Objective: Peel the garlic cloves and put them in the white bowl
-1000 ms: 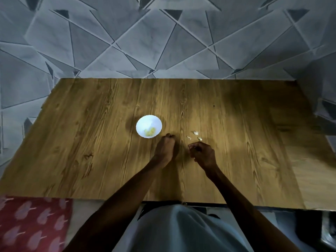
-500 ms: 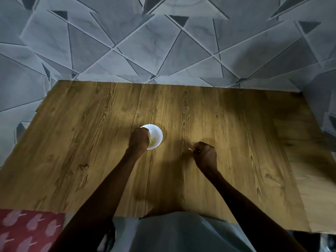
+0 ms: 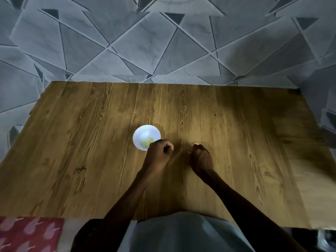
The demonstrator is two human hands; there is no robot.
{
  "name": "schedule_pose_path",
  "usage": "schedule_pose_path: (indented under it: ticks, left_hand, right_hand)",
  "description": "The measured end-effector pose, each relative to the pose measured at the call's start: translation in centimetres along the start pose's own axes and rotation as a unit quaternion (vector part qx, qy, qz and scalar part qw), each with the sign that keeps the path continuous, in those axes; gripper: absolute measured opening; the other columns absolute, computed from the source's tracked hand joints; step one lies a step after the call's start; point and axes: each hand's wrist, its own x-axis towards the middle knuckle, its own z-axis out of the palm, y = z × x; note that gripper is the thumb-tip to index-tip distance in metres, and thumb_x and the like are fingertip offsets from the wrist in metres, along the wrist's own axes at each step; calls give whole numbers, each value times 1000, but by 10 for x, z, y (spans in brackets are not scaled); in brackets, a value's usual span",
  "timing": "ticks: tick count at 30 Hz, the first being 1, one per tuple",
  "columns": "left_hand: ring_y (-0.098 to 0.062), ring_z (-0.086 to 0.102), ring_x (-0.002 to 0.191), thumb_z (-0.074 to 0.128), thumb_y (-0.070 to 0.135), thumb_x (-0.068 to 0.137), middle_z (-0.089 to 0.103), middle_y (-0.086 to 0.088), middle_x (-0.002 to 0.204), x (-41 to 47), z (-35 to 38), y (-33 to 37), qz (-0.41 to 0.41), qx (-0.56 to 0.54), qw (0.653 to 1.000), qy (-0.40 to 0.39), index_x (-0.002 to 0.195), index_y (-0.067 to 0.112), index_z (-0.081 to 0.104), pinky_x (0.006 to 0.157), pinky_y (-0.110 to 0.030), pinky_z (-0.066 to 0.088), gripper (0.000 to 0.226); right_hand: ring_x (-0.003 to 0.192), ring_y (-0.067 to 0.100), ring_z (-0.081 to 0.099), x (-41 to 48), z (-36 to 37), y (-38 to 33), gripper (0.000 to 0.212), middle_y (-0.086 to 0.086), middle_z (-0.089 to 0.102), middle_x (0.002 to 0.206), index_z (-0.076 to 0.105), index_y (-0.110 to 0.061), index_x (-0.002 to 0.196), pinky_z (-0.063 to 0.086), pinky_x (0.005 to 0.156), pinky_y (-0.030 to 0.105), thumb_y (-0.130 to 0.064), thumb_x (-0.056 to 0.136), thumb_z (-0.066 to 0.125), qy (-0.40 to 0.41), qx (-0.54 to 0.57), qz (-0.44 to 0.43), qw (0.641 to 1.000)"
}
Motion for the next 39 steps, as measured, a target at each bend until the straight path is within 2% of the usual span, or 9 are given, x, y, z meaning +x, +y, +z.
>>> schedule_pose_path:
  ticks: [3, 7, 9, 12, 22, 27, 31, 35, 39]
  left_hand:
    - [-6, 64, 88, 61, 10, 89, 71, 6, 92, -15, 22, -10, -16, 8, 998, -57, 91, 16, 71, 81, -20, 49, 12]
    - [-15, 60, 107, 64, 16, 88, 65, 3, 113, -32, 51, -24, -15, 80, 991, -111, 110, 20, 66, 90, -30, 50, 23]
    - [-18, 47, 123, 67, 17, 84, 51, 2, 131, -39, 58, -28, 9, 152, 981, -120, 123, 22, 59, 100, -31, 43, 40]
    - [-20, 35, 132, 71, 23, 80, 34, 1, 144, -44, 62, -30, 48, 222, 966, -124, 137, 21, 47, 106, -30, 36, 62]
    - [-21, 36, 132, 69, 23, 80, 31, 1, 148, -52, 64, -33, 63, 218, 968, -110, 140, 20, 44, 106, -32, 37, 65]
    - [-15, 57, 116, 67, 26, 89, 64, -1, 123, -42, 55, -23, 4, 23, 990, -136, 121, 16, 64, 95, -24, 44, 34]
    - [-21, 70, 87, 68, 19, 90, 74, -3, 96, -38, 47, -11, -96, -170, 966, -168, 104, 12, 73, 76, -28, 55, 16]
    - [-10, 69, 74, 72, 18, 87, 73, -4, 90, -35, 47, -11, -134, -206, 958, -147, 99, 13, 72, 65, -20, 55, 13]
    - [-12, 70, 83, 70, 11, 88, 72, -2, 94, -32, 46, -13, -146, -239, 950, -136, 97, 16, 70, 74, -23, 57, 11]
  right_hand:
    - [72, 17, 66, -17, -8, 10, 6, 5, 66, 82, 64, -6, 95, 43, 58, 17, -10, 95, 59, -25, 18, 4, 1000]
    - [56, 3, 64, -34, -20, 28, 23, -7, 64, 65, 63, -21, 67, 54, 55, 16, -13, 85, 75, -92, 137, 81, 983]
    - [60, 12, 70, -37, -21, 33, 13, 2, 71, 68, 70, -12, 72, 62, 63, 33, -11, 81, 79, -87, 202, 123, 968]
    - [68, 21, 73, -35, -21, 30, 12, 10, 73, 73, 70, -8, 74, 63, 69, 40, -7, 76, 82, -83, 270, 222, 933]
    - [56, 10, 69, -15, -24, 22, 22, 7, 72, 68, 70, -3, 85, 53, 51, 19, -15, 74, 84, -117, 240, 342, 901]
    - [69, 19, 73, -30, -34, 23, 9, 11, 73, 74, 71, -3, 81, 61, 69, 31, -9, 80, 78, -118, 299, 219, 921]
    - [73, 16, 73, -37, -39, 15, 7, 6, 72, 80, 69, -5, 87, 61, 68, 28, -1, 83, 73, -96, 304, 67, 946]
    - [66, 5, 70, -33, -42, 5, 16, -6, 69, 73, 67, -15, 79, 58, 62, 21, -2, 80, 76, -80, 250, 1, 965]
    - [66, 1, 67, -26, -43, 3, 21, -13, 65, 70, 65, -21, 76, 55, 61, 17, -8, 76, 81, -67, 195, -52, 977]
